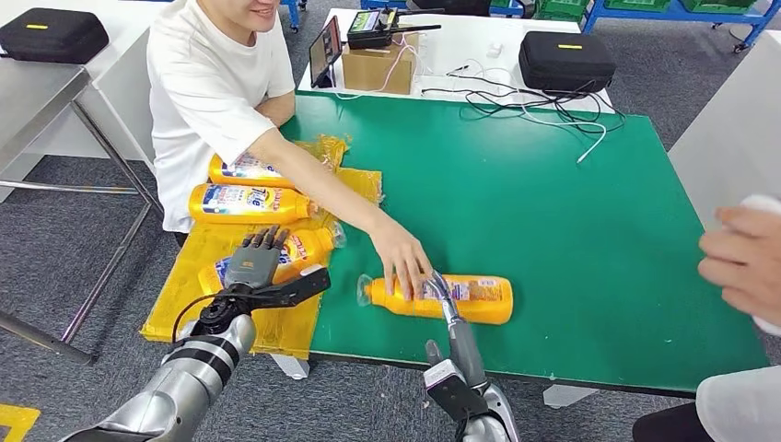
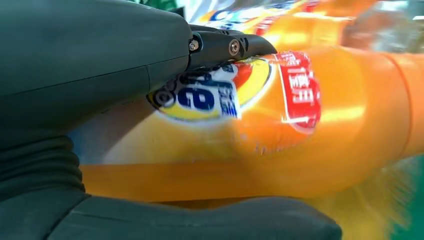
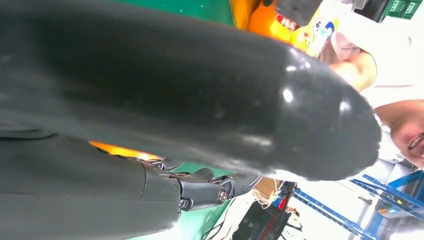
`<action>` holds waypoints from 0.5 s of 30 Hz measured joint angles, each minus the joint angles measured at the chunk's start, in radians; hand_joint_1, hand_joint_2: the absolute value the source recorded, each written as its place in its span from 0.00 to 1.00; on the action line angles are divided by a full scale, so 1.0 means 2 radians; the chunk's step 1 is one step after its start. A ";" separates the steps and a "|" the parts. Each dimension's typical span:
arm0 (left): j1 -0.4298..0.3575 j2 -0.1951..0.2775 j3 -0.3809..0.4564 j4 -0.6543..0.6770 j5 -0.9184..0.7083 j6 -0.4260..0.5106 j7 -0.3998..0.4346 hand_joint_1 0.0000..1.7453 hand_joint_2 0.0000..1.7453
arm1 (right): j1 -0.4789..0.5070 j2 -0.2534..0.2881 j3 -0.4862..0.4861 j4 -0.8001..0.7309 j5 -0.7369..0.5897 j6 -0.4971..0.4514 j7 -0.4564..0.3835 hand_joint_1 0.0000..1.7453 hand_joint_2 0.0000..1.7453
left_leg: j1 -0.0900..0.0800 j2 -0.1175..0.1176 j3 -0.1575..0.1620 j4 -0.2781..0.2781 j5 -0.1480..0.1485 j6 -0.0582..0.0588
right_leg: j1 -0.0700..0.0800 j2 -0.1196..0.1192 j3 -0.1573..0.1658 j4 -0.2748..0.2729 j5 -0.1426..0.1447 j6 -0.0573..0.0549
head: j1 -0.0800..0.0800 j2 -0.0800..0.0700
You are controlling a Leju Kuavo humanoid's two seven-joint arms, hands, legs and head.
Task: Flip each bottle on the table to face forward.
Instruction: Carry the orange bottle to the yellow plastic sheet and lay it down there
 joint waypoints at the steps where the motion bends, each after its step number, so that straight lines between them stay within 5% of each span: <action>1: 0.003 0.000 -0.009 -0.003 0.001 0.004 0.000 0.00 0.00 | 0.000 0.000 0.000 -0.001 0.001 0.000 0.000 0.00 0.00 | 0.000 0.000 0.000 0.000 0.000 0.000 | 0.000 0.000 0.001 0.000 0.000 0.000 | 0.000 0.000; 5: 0.023 -0.001 -0.029 -0.029 0.053 0.051 -0.037 0.00 0.00 | 0.003 -0.001 -0.003 -0.003 0.005 -0.004 0.000 0.00 0.00 | 0.000 0.001 -0.001 0.000 0.000 0.000 | 0.000 0.000 0.000 0.000 0.000 0.000 | 0.000 0.000; 10: 0.069 -0.028 -0.032 -0.117 0.312 0.180 -0.190 0.00 0.00 | 0.005 -0.002 0.003 -0.006 0.014 -0.033 0.000 0.00 0.00 | 0.000 0.003 -0.006 0.000 0.000 0.000 | 0.000 0.001 -0.005 0.000 0.001 0.000 | 0.000 0.000; 15: 0.085 -0.039 -0.044 -0.199 0.418 0.211 -0.225 0.00 0.00 | 0.002 -0.005 0.023 -0.006 0.026 -0.059 0.000 0.00 0.00 | 0.000 0.004 -0.008 0.000 0.000 0.000 | 0.000 0.003 -0.007 0.000 0.002 -0.001 | 0.000 0.000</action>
